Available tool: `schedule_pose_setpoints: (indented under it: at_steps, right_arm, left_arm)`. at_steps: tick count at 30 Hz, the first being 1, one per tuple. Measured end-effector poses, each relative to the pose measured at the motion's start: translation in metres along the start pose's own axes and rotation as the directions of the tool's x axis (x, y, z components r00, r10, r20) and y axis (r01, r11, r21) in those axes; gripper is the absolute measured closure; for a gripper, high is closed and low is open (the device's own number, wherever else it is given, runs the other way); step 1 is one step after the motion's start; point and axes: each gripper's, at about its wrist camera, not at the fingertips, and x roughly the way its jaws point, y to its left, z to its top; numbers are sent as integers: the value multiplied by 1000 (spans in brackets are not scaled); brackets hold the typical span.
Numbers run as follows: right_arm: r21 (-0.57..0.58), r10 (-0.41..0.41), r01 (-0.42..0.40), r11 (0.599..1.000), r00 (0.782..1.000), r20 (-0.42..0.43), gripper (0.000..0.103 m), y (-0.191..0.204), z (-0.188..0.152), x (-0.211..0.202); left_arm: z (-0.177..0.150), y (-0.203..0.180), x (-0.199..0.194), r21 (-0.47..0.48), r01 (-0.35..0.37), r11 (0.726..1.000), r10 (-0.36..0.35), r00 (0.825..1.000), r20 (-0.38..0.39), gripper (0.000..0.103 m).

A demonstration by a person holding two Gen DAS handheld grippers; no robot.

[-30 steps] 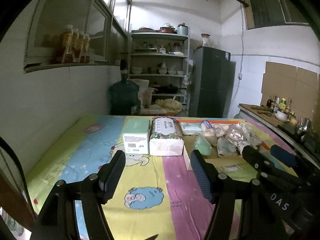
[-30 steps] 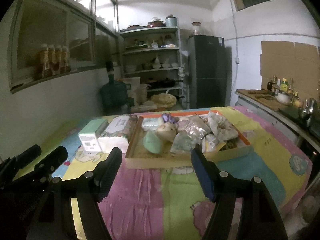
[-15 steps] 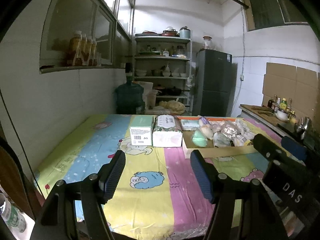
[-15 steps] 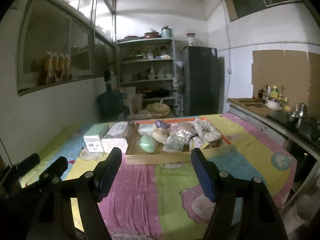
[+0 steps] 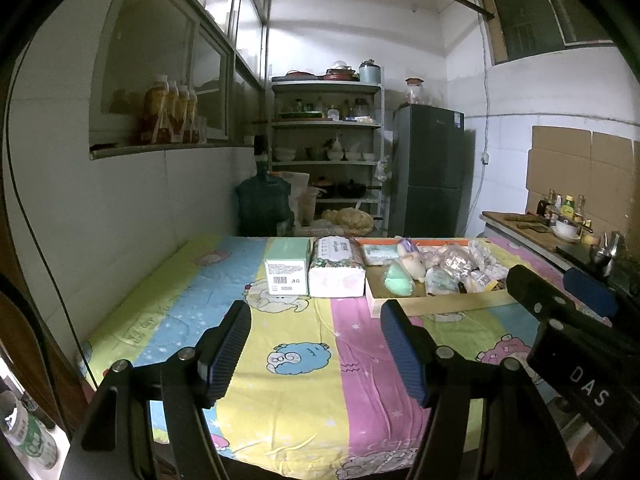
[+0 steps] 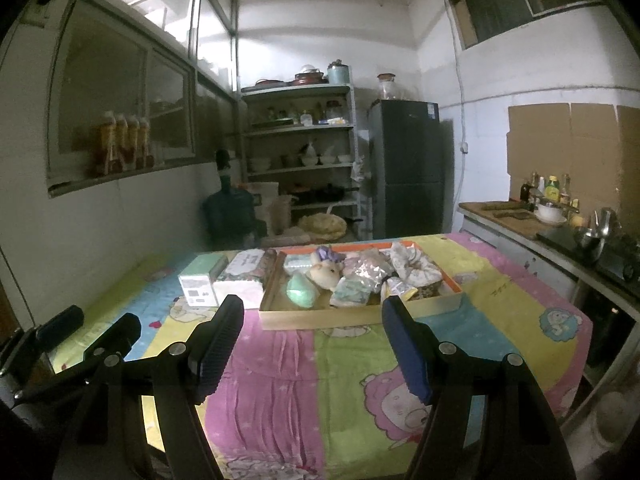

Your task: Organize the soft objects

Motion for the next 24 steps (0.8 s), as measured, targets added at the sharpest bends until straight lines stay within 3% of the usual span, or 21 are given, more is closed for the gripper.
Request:
schedule_pose_setpoints:
  at_steps: [24]
  right_arm:
    - [4,3,-3,1000,1000,-7,30,0,1,-1]
  left_arm:
    - [1,-3,1,8,6,1000,-6,1000,0,36]
